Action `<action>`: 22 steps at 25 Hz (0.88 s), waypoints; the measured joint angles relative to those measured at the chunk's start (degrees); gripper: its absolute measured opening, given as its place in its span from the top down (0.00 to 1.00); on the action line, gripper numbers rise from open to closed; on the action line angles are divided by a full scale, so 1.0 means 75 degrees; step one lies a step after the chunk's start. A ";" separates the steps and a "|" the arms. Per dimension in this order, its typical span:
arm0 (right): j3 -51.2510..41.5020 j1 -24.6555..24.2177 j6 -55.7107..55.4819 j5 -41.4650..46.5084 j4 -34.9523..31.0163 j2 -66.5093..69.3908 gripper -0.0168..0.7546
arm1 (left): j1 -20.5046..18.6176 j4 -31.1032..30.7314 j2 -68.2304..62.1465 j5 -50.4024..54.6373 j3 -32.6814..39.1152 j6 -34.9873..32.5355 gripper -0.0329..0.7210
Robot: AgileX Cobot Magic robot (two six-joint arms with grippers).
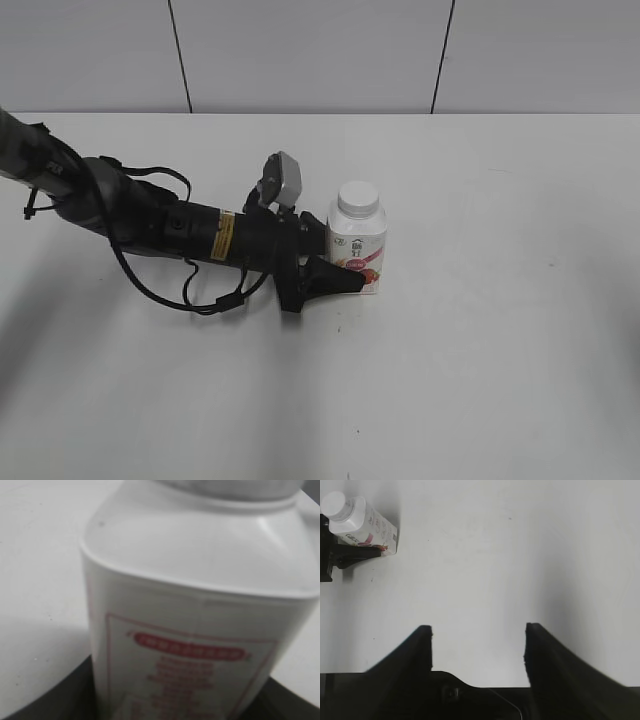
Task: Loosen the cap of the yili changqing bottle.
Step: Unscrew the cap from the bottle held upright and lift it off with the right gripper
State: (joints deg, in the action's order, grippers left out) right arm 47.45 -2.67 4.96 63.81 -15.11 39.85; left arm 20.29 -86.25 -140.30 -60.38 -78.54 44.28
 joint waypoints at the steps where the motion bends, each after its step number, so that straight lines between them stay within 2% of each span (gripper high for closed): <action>1: 0.0213 0.0000 0.0000 0.0041 -0.0016 0.0343 0.35 | 0.0000 0.0000 0.0000 0.0000 0.0000 0.0000 0.40; 4: 0.0834 0.0000 -0.0088 0.0199 -0.0176 0.1528 0.28 | 0.0000 0.0000 0.0000 0.0000 0.0000 -0.0003 0.40; 11: 0.2061 0.0120 -0.0788 0.0553 -0.0958 0.3589 0.26 | 0.0000 -0.0033 0.0000 -0.0026 0.0000 -0.0177 0.41; 13: 0.2284 0.0375 -0.1124 0.0590 -0.0928 0.4087 0.26 | 0.0000 -0.0039 0.0000 -0.0026 0.0000 -0.0186 0.40; 19: 0.3040 0.1816 -0.2259 0.0591 -0.0244 0.5421 0.26 | 0.0000 -0.0039 0.0000 -0.0032 0.0000 -0.0194 0.40; 22: 0.3550 0.2325 -0.2640 0.0585 -0.0026 0.6085 0.26 | 0.0000 -0.0039 0.0000 -0.0032 0.0000 -0.0194 0.40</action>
State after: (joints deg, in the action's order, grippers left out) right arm 74.07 14.77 -14.85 68.20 -15.31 85.49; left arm 20.29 -86.54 -140.30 -60.62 -78.54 42.83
